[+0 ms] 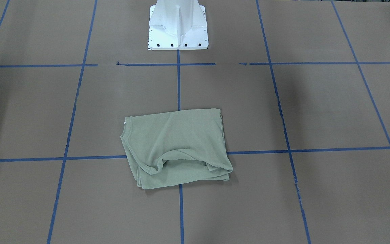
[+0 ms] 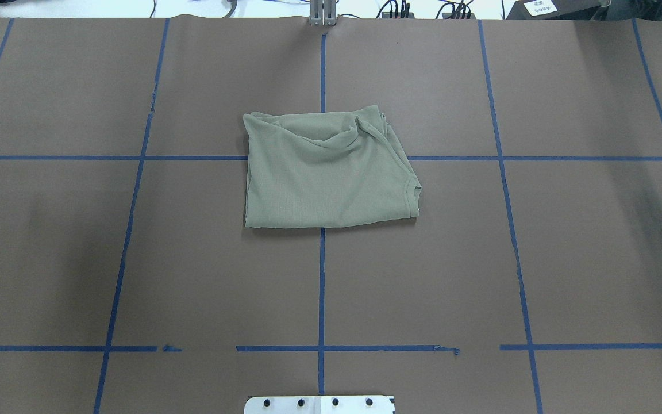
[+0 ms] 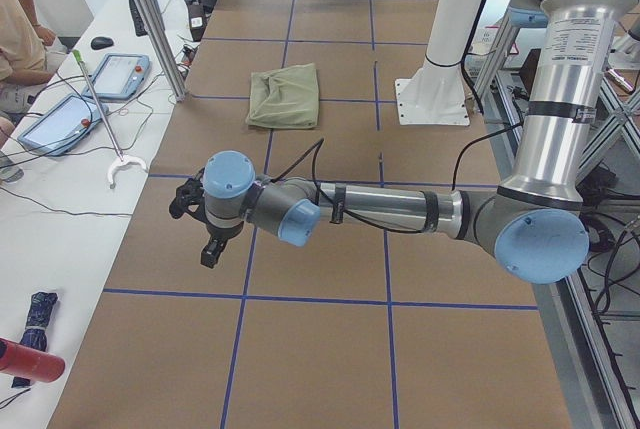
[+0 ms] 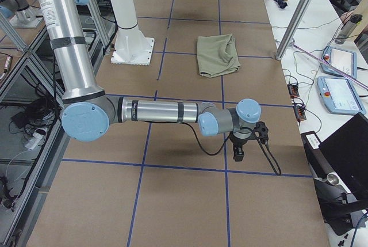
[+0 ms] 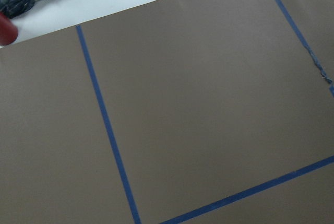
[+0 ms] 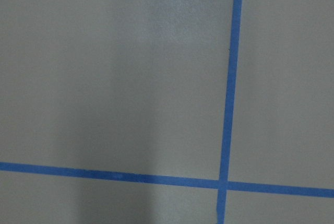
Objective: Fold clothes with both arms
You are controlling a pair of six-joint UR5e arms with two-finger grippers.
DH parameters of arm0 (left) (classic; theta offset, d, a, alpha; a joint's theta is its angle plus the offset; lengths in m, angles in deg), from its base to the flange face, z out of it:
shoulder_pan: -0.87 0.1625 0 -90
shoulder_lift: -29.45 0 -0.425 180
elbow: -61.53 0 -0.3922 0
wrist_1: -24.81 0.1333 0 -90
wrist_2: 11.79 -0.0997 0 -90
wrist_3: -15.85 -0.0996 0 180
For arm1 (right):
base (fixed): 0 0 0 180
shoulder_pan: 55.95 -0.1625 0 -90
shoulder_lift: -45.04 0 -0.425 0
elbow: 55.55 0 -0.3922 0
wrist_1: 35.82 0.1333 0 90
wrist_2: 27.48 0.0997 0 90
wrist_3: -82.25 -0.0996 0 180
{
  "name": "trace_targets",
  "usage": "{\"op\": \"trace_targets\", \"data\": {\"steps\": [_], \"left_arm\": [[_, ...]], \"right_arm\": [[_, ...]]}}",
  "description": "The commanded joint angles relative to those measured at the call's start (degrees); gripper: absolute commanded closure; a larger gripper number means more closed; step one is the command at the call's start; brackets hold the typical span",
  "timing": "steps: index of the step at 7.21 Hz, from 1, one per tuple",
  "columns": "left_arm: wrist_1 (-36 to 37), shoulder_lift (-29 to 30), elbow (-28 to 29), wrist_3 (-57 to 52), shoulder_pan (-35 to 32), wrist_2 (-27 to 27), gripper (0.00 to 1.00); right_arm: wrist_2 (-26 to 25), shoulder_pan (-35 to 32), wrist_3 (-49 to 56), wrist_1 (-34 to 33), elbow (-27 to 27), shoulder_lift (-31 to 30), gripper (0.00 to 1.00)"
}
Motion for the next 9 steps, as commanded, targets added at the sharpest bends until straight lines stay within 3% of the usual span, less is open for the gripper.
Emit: {"op": "trace_targets", "data": {"steps": [1,2,3,4,5,7,8,9], "left_arm": [[2.2,-1.8,-0.4,-0.3,0.3,-0.1,0.0],[2.5,-2.2,-0.3,0.0,0.5,-0.3,0.0],[2.2,-2.0,-0.6,6.6,2.7,-7.3,0.0],[1.8,-2.2,0.3,4.8,3.1,-9.6,0.0],[2.1,-2.1,-0.7,4.9,3.0,-9.4,0.0],[2.6,-2.5,-0.3,5.0,2.8,-1.3,0.0],[2.6,-2.5,-0.1,5.0,2.7,-0.4,0.0],[2.0,-3.2,0.2,5.2,2.7,-0.8,0.0]], "right_arm": [[-1.3,0.3,0.0,-0.5,-0.1,-1.5,0.0],[-0.2,0.2,0.0,-0.4,0.4,-1.7,0.0],[-0.3,0.1,-0.1,-0.5,2.3,-2.7,0.0],[-0.4,0.1,0.0,-1.8,2.6,-2.4,0.0],[-0.5,-0.1,0.7,-3.5,3.2,-2.2,0.0],[-0.1,-1.8,2.8,-8.8,6.5,-2.1,0.0],[0.1,-2.4,7.1,-14.3,7.7,-1.0,0.0],[-0.2,-2.8,8.9,-15.2,8.6,-1.5,0.0]]}}
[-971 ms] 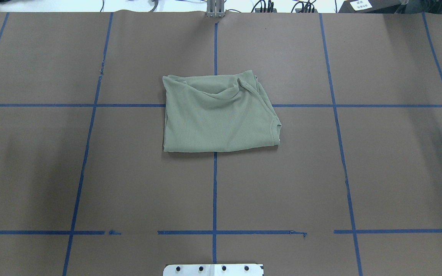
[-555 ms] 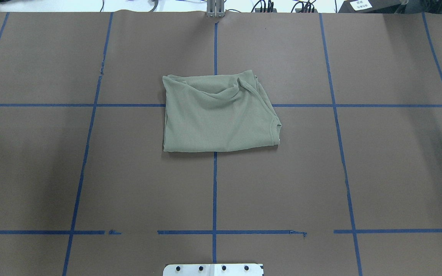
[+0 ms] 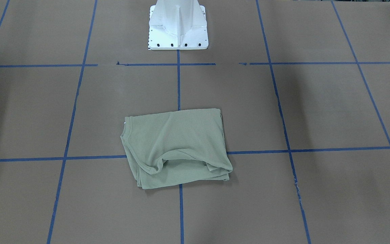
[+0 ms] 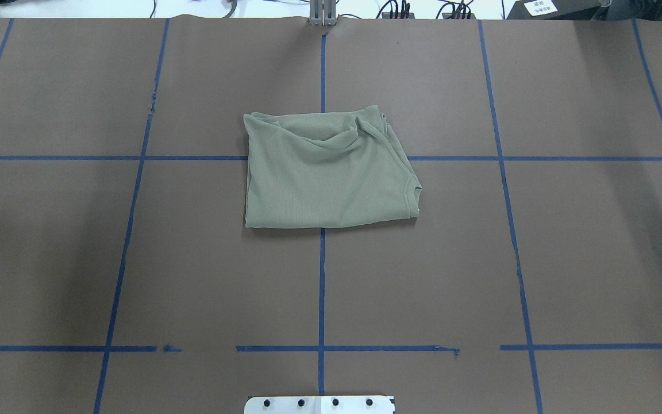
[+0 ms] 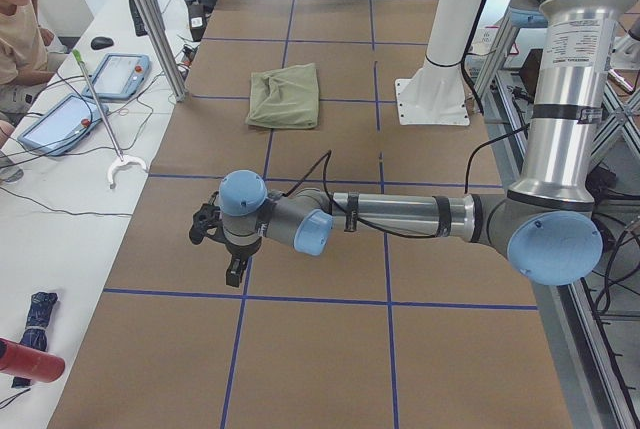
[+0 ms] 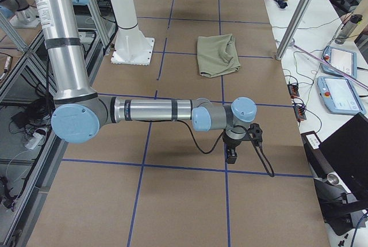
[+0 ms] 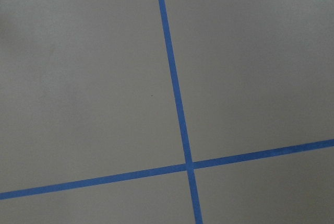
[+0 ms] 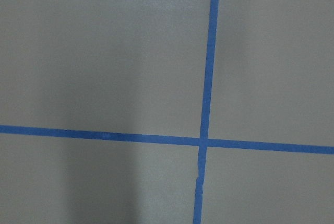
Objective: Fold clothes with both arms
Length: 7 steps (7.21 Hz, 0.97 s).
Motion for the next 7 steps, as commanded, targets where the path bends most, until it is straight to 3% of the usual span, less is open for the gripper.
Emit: {"op": "trace_targets", "data": {"steps": [1,4,5,7], "left_arm": [[-0.7,-1.7,0.1,0.3,-0.1,1.1,0.0],[1.6,-0.7,-0.5,0.3,0.0,0.5,0.0],[7.5,-0.9,-4.5,0.0,-0.1,0.7,0.0],[9.3,-1.1,-5.3,-0.1,-0.1,0.8,0.0]], "right_arm": [[-0.6,-0.6,2.4,-2.5,1.5,-0.4,0.0],[-0.6,-0.6,2.3,-2.3,1.2,-0.2,0.0],[-0.6,-0.6,2.3,-2.3,1.5,-0.1,0.0],[-0.6,-0.6,2.3,-2.3,1.2,0.2,0.0]]}}
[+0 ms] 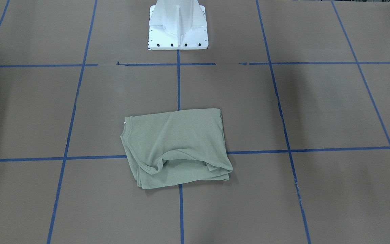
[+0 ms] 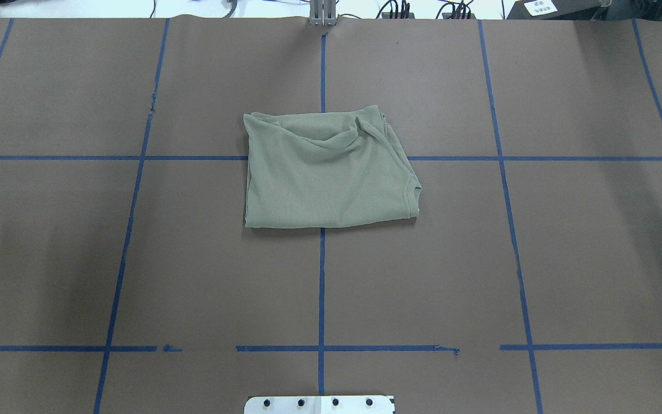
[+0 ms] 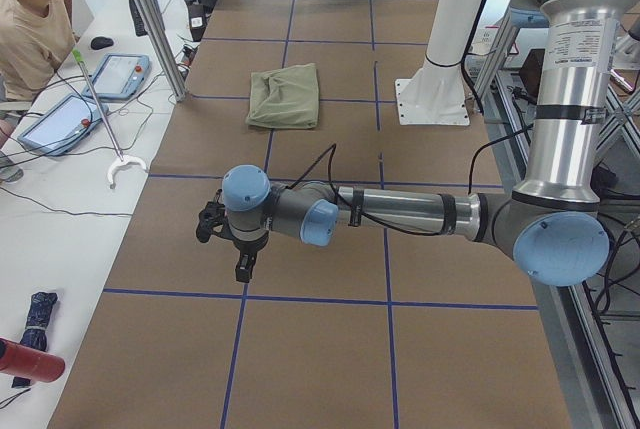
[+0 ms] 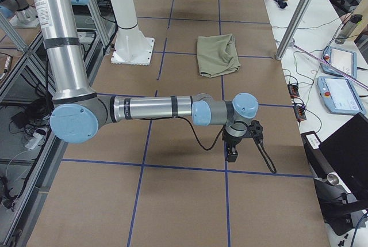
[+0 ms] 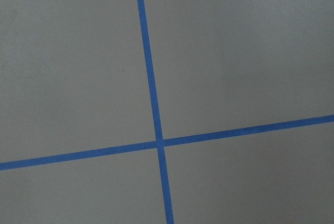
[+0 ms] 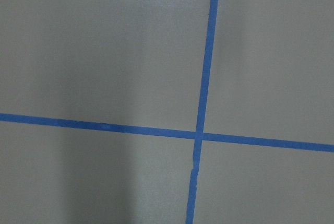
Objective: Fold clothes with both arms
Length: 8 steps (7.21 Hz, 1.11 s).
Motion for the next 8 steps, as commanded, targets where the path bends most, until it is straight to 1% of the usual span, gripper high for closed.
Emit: {"op": "trace_targets", "data": {"steps": [1,8], "left_arm": [[1.3,0.1,-0.4,-0.1,0.0,0.1,0.0],[1.3,0.1,-1.5,-0.1,0.0,0.2,0.0]], "right_arm": [[0.0,0.0,0.0,0.0,0.1,0.1,0.0],[0.4,0.0,-0.1,0.0,0.2,0.4,0.0]]}}
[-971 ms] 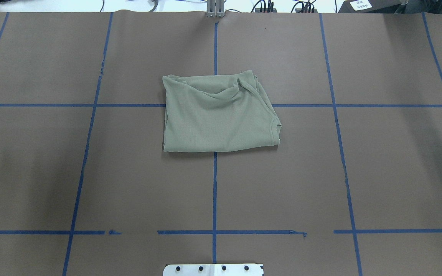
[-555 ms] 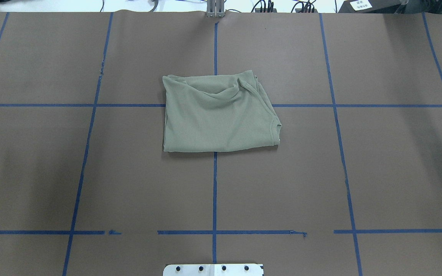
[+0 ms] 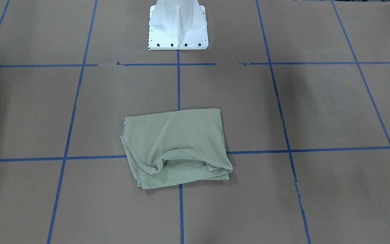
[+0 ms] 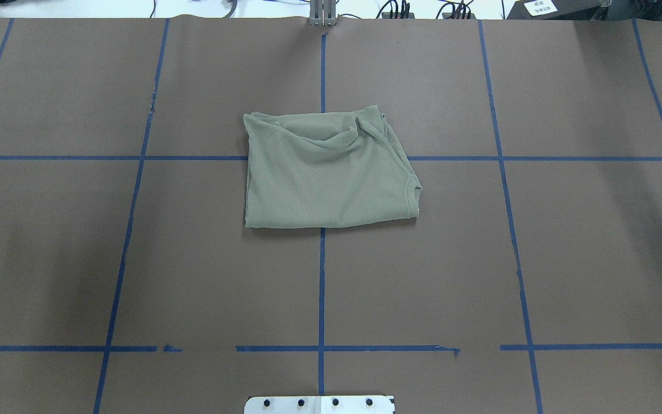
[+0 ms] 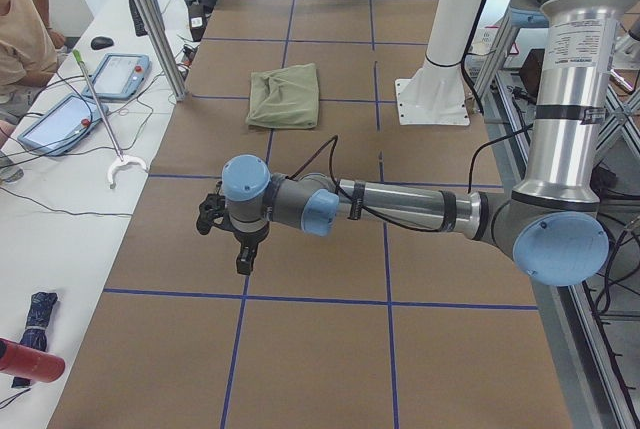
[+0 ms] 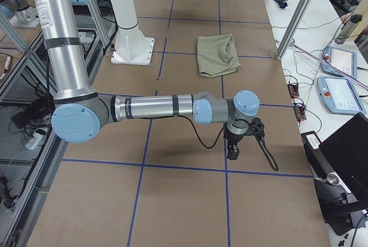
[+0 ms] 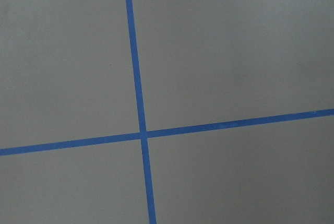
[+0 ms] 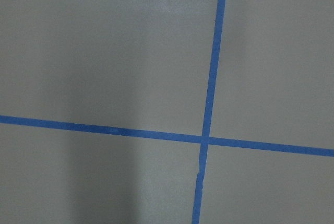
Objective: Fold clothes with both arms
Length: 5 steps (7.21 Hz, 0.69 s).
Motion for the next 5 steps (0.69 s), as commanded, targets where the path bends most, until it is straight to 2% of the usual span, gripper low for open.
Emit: {"op": "trace_targets", "data": {"steps": [1,5], "left_arm": [[0.2,-0.2,-0.1,0.0,0.1,0.0,0.0],[0.4,-0.3,-0.2,0.4,0.2,0.0,0.0]], "right_arm": [[0.0,0.0,0.0,0.0,0.1,0.0,0.0],[0.0,0.0,0.0,0.0,0.0,-0.3,0.0]]}}
